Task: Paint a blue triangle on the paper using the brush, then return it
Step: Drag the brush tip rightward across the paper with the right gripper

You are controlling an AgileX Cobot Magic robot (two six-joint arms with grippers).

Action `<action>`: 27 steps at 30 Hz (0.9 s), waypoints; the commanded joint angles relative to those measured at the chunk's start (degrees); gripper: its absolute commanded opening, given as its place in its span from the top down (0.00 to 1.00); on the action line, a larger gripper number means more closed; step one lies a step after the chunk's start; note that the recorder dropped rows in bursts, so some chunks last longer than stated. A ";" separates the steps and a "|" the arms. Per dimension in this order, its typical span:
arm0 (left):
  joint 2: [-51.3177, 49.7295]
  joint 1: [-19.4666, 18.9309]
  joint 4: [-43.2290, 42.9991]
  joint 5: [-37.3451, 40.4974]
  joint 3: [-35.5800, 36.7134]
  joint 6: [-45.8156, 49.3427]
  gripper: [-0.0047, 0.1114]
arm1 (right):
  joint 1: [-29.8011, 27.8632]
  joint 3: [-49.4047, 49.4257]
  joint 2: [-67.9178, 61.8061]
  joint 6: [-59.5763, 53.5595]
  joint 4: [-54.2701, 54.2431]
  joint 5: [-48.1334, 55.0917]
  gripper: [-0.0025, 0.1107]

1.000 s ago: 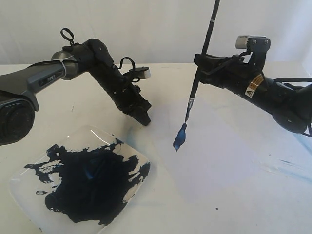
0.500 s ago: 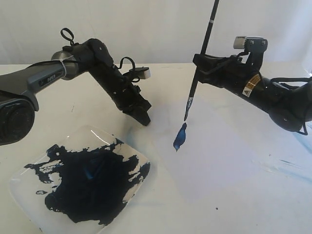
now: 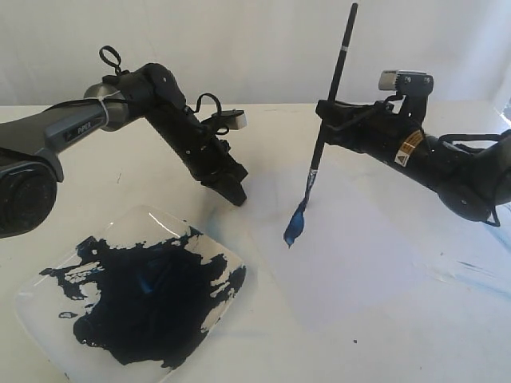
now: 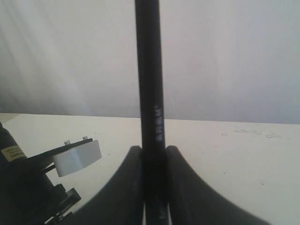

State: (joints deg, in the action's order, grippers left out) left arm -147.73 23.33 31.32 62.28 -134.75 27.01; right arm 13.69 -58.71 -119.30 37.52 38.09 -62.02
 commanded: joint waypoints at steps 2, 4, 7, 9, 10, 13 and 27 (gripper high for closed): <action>0.12 0.22 -0.13 0.16 -0.02 0.11 0.96 | 0.13 -0.17 -0.11 0.18 1.18 1.03 0.98; 0.12 0.22 -0.13 0.16 -0.02 0.11 0.96 | 0.13 -0.06 -0.11 1.20 2.04 1.69 0.98; 0.12 0.22 -0.13 0.16 -0.02 0.11 0.96 | 0.02 -0.06 0.02 1.90 4.30 1.69 0.98; 0.12 0.22 -0.13 0.16 -0.02 0.11 0.96 | 0.02 -0.06 0.55 1.90 5.41 2.09 0.98; 0.12 0.22 -0.13 0.16 -0.02 0.11 0.96 | -0.06 -0.06 1.01 1.90 5.41 2.47 0.98; 0.12 0.22 -0.13 0.27 -0.02 0.11 0.96 | -0.06 -0.06 2.46 1.90 5.59 5.73 0.98; 0.12 0.22 -0.13 0.27 -0.02 0.11 0.96 | -0.06 -0.06 6.90 7.28 12.99 14.96 0.98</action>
State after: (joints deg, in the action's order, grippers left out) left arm -147.73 23.33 31.32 62.28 -134.75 27.01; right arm 13.69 -58.71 -113.50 43.70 49.19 -48.92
